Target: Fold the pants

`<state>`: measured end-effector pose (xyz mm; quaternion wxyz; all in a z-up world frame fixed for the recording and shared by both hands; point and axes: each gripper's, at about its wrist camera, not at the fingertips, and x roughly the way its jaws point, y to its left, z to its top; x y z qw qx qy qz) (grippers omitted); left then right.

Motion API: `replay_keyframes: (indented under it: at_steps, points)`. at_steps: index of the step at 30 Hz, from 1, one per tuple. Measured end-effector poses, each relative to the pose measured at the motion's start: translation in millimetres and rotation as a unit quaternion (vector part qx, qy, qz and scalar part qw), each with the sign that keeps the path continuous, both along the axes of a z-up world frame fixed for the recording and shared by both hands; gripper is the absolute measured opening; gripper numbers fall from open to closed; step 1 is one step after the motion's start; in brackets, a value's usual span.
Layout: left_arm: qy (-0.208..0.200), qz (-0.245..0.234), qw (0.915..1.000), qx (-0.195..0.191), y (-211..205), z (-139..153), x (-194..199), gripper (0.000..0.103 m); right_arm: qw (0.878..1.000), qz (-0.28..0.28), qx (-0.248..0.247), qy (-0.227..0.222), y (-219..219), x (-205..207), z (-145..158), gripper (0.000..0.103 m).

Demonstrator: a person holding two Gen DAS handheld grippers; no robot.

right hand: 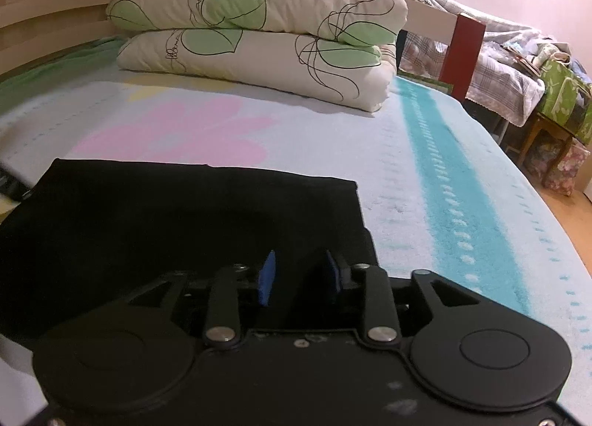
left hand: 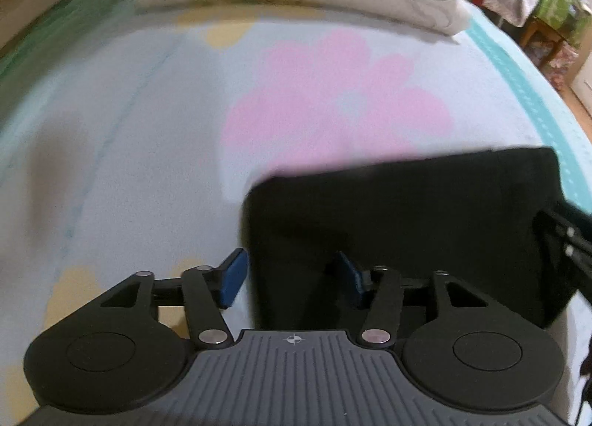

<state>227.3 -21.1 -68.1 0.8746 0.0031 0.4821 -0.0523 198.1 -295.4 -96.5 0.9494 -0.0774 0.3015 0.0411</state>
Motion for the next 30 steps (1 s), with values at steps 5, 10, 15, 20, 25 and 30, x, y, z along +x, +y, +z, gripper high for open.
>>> replay_keyframes:
  at_steps: [5,10,15,20,25,30]
  points:
    - [0.017,0.008,0.9986,-0.050,21,-10,-21,0.071,1.000,-0.009,0.001,-0.001,-2,2,1,0.038]
    - [0.020,-0.015,0.9988,-0.041,9,-12,-23,0.089,0.998,-0.041,0.038,-0.005,-24,2,7,0.042]
    - [0.020,-0.038,0.9971,-0.063,-3,-18,-21,0.098,0.992,-0.071,0.100,0.027,-55,8,2,0.050]
    - [0.017,-0.025,0.9965,-0.077,2,-17,-20,0.094,0.963,-0.090,0.245,0.072,-88,19,-15,0.053]
    - [0.012,0.004,0.9968,-0.079,15,-11,-24,0.045,0.945,-0.091,0.303,0.083,-101,22,-25,0.056]
    - [0.016,0.016,0.9946,-0.101,27,-5,-24,0.019,0.957,-0.072,0.270,0.077,-89,21,-25,0.057]
